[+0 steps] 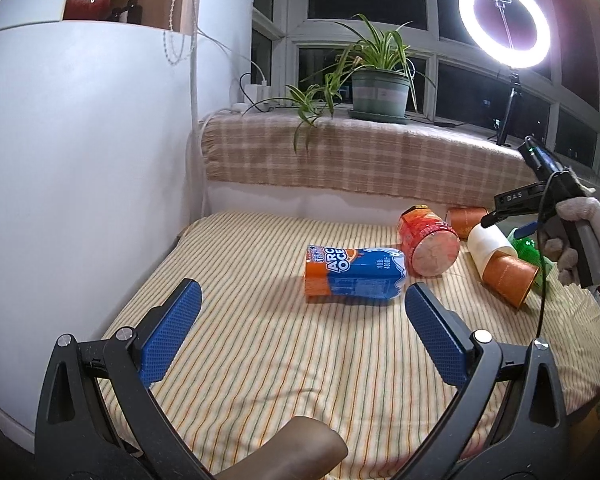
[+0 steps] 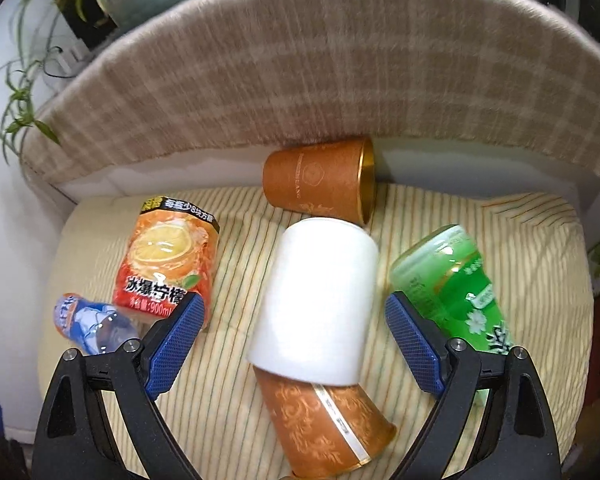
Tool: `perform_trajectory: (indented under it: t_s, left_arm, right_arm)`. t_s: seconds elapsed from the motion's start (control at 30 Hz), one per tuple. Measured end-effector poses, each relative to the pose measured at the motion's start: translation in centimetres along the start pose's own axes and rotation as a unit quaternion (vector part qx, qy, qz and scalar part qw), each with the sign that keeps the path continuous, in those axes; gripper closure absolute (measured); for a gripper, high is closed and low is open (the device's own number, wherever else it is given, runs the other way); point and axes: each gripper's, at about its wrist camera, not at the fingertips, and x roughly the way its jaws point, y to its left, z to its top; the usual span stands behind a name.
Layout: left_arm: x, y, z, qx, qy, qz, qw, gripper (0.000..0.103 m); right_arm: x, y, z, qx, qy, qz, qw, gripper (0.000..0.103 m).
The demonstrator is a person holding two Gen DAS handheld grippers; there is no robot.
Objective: Flip cup upright
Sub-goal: 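Move the right gripper down over the white cup lying on its side, then close the right gripper on the white cup and lift it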
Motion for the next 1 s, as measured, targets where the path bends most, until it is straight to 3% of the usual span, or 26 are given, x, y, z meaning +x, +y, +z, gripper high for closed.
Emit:
perform_trajectory:
  t_s: [0.27,0.37,0.43,0.73,1.0]
  left_arm:
    - [0.0,0.9,0.0,-0.009,0.003,0.003,1.0000,0.000]
    - [0.1,1.3,0.0,-0.011,0.002,0.007,0.9999,0.000]
    - [0.2,1.5,0.0,-0.015,0.003,0.010,0.9998,0.000]
    - [0.5,1.5,-0.1,-0.015,0.006,0.010,0.9998,0.000]
    - [0.6,1.1,-0.3,-0.014,0.005,0.009,0.9999,0.000]
  right_arm:
    - [3.5,0.2,1.2,0.004,0.047,-0.026,0.999,0.012]
    - [4.4,0.1,1.5,0.000,0.058,-0.044,0.997,0.026]
    - [4.7,0.0,1.7,0.002,0.063,-0.044,0.997,0.030]
    - [4.5,0.2,1.5,-0.014,0.049,-0.041,0.998,0.030]
    - [1.7,0.7,0.9,-0.035,0.022,-0.035,0.999,0.030]
